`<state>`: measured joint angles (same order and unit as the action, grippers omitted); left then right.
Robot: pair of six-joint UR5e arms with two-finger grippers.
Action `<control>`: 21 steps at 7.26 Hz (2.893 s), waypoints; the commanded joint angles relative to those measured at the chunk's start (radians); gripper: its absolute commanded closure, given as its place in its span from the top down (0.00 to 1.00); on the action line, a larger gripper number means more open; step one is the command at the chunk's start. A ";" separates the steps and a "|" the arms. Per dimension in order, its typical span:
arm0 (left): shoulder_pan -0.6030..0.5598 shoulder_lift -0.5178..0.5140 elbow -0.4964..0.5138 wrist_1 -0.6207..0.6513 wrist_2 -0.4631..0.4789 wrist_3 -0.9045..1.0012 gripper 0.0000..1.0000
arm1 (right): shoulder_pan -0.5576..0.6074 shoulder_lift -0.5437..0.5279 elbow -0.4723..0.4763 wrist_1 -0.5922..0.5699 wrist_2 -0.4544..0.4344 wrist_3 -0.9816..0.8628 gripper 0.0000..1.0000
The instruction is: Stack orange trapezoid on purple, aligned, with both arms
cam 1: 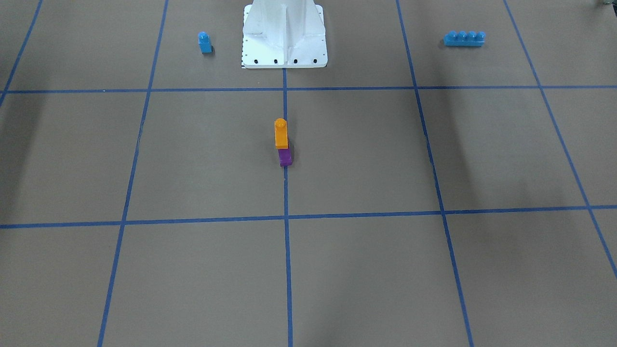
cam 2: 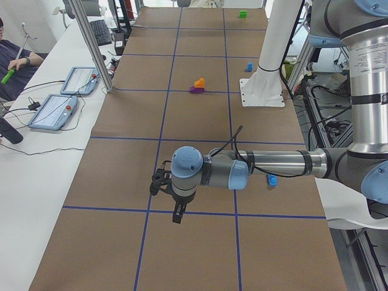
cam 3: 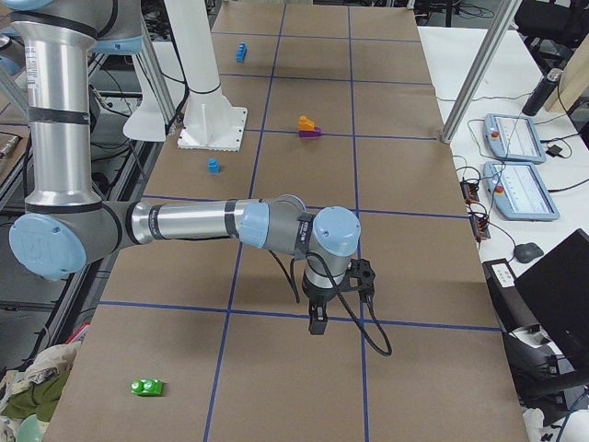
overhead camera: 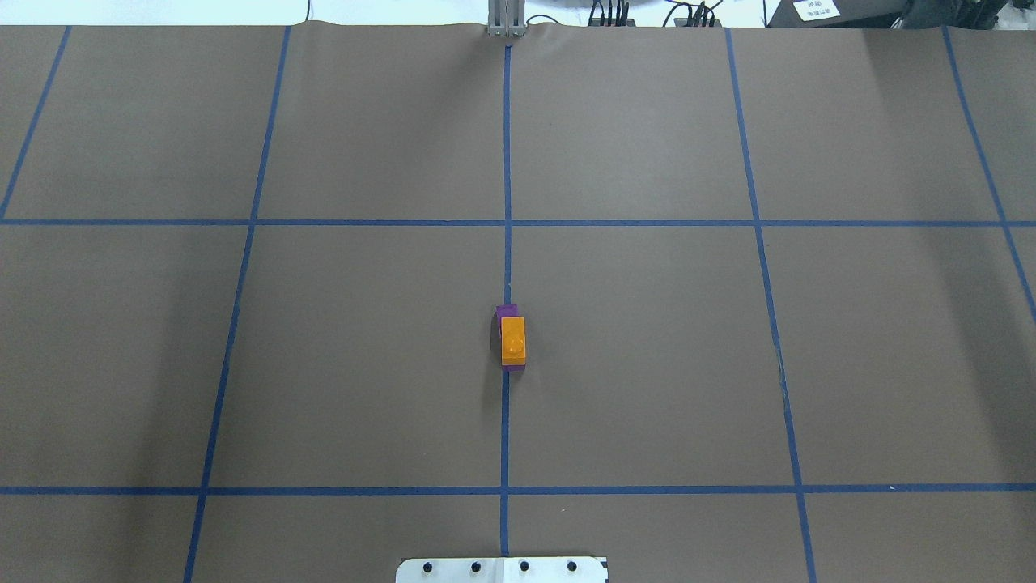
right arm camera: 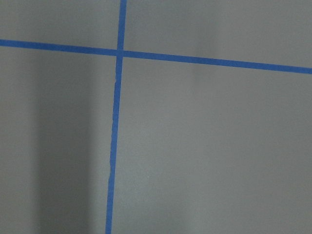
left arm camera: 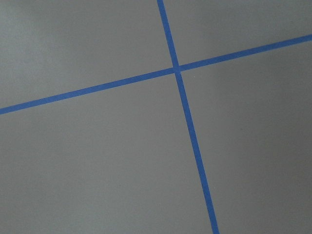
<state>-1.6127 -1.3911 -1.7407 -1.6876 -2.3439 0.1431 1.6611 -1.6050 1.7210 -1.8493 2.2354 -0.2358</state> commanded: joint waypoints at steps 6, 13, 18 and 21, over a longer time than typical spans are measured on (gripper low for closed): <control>0.004 0.006 -0.002 -0.007 0.000 -0.028 1.00 | -0.069 -0.069 -0.003 0.248 0.001 0.048 1.00; 0.004 0.007 -0.003 -0.006 0.000 -0.028 1.00 | -0.104 -0.070 0.019 0.252 0.007 0.105 1.00; 0.004 0.007 -0.006 -0.015 0.000 -0.028 1.00 | -0.107 -0.088 0.023 0.315 0.009 0.099 1.00; 0.004 0.007 -0.006 -0.026 0.000 -0.028 1.00 | -0.107 -0.096 0.020 0.315 0.010 0.098 1.00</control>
<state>-1.6091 -1.3837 -1.7471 -1.7110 -2.3439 0.1151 1.5539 -1.6979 1.7415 -1.5351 2.2446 -0.1373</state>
